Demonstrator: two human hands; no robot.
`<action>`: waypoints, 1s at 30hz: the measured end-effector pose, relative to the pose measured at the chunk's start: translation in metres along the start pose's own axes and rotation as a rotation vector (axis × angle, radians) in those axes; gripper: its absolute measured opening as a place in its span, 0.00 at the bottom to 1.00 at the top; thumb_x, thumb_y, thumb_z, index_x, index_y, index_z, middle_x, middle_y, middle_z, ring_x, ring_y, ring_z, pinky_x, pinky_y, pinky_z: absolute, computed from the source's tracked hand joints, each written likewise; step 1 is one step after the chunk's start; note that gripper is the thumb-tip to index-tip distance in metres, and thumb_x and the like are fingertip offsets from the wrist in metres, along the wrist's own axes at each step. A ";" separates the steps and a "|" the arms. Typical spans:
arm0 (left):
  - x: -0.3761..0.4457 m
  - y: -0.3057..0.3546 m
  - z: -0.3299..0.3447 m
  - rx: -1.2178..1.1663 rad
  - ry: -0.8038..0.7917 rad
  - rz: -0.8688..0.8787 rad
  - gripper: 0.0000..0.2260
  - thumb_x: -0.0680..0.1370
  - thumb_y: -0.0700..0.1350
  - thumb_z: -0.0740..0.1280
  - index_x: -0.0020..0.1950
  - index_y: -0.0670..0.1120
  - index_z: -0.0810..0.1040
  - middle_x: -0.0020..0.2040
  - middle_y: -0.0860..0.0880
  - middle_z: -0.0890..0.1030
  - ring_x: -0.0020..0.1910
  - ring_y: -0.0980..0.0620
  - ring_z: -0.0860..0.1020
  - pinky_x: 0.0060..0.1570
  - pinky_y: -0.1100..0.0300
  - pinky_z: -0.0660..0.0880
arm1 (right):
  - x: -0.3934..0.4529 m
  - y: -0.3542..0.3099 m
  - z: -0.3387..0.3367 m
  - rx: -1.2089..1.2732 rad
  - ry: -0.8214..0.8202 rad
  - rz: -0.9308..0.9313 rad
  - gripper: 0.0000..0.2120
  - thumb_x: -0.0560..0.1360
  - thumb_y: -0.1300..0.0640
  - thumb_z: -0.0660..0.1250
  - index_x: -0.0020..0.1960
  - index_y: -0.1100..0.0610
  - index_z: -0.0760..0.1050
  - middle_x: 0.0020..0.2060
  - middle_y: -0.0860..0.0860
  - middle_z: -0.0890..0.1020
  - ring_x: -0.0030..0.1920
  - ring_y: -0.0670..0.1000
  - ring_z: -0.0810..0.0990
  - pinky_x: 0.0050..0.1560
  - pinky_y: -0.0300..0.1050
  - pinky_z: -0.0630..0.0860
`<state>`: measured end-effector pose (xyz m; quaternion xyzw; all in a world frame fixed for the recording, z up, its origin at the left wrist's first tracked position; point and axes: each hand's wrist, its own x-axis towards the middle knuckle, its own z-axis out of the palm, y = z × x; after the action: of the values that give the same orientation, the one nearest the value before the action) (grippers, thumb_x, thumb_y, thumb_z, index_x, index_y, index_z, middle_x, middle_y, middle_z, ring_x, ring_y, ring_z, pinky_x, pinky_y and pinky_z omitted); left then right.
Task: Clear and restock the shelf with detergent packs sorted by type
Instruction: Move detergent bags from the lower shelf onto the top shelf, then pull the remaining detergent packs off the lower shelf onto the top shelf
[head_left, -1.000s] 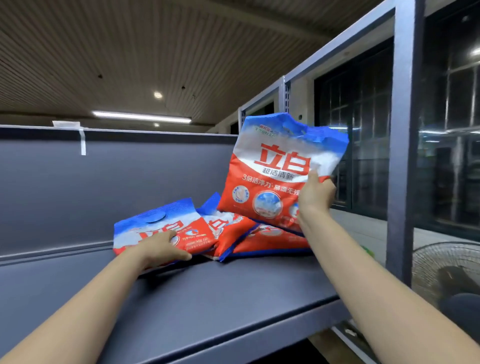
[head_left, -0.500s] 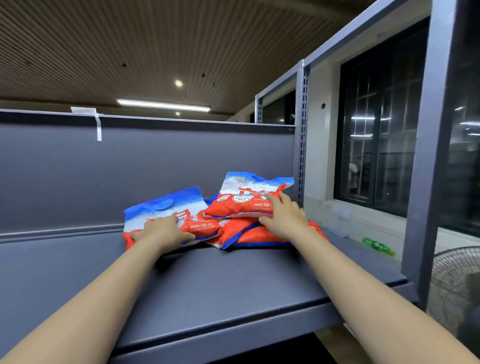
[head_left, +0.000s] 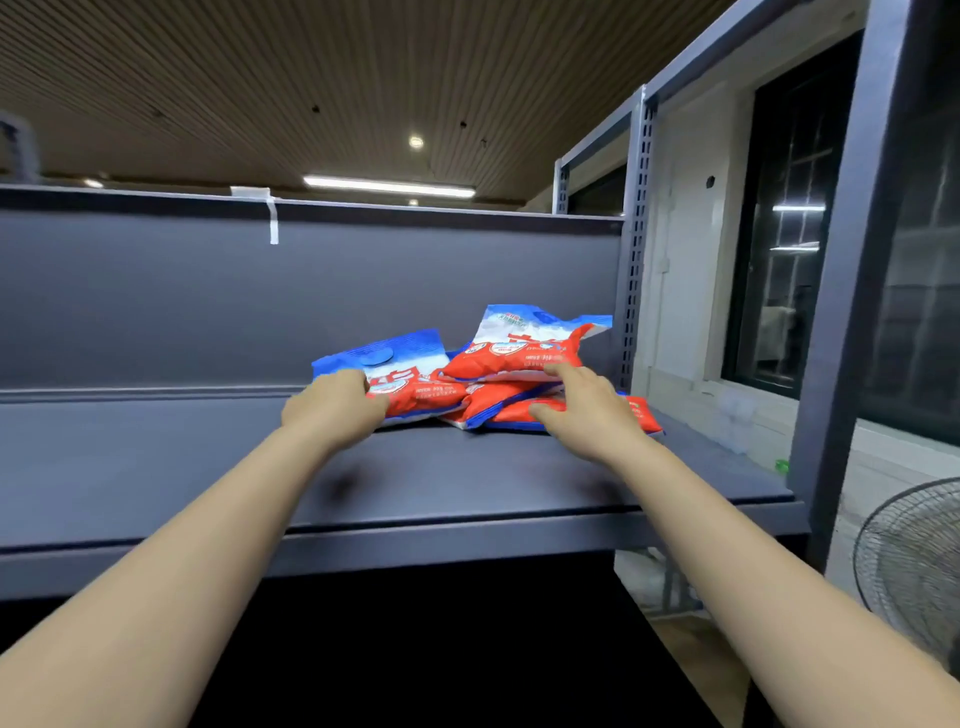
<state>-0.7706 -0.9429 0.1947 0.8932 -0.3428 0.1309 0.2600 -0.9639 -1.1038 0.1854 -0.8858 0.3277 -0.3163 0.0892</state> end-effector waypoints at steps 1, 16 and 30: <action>-0.008 -0.004 -0.004 0.015 0.019 -0.009 0.14 0.77 0.51 0.59 0.59 0.48 0.75 0.55 0.47 0.78 0.52 0.45 0.75 0.46 0.57 0.70 | -0.006 -0.003 -0.001 0.017 -0.009 -0.017 0.24 0.76 0.50 0.63 0.71 0.51 0.65 0.68 0.53 0.70 0.66 0.57 0.68 0.64 0.52 0.67; -0.122 -0.086 -0.058 0.069 0.171 -0.097 0.13 0.79 0.54 0.58 0.55 0.50 0.77 0.55 0.53 0.79 0.51 0.49 0.75 0.44 0.57 0.67 | -0.098 -0.087 0.024 0.269 -0.148 -0.251 0.19 0.76 0.46 0.64 0.66 0.50 0.71 0.66 0.46 0.74 0.68 0.48 0.68 0.68 0.52 0.65; -0.168 -0.268 -0.110 0.062 0.216 -0.174 0.10 0.78 0.56 0.61 0.48 0.52 0.78 0.43 0.55 0.79 0.48 0.48 0.76 0.43 0.57 0.68 | -0.159 -0.239 0.098 0.362 -0.146 -0.327 0.14 0.76 0.47 0.65 0.60 0.48 0.75 0.59 0.43 0.78 0.63 0.45 0.72 0.65 0.46 0.68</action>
<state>-0.7167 -0.6215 0.1167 0.9078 -0.2297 0.2137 0.2783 -0.8713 -0.8231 0.1163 -0.9171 0.1109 -0.3153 0.2175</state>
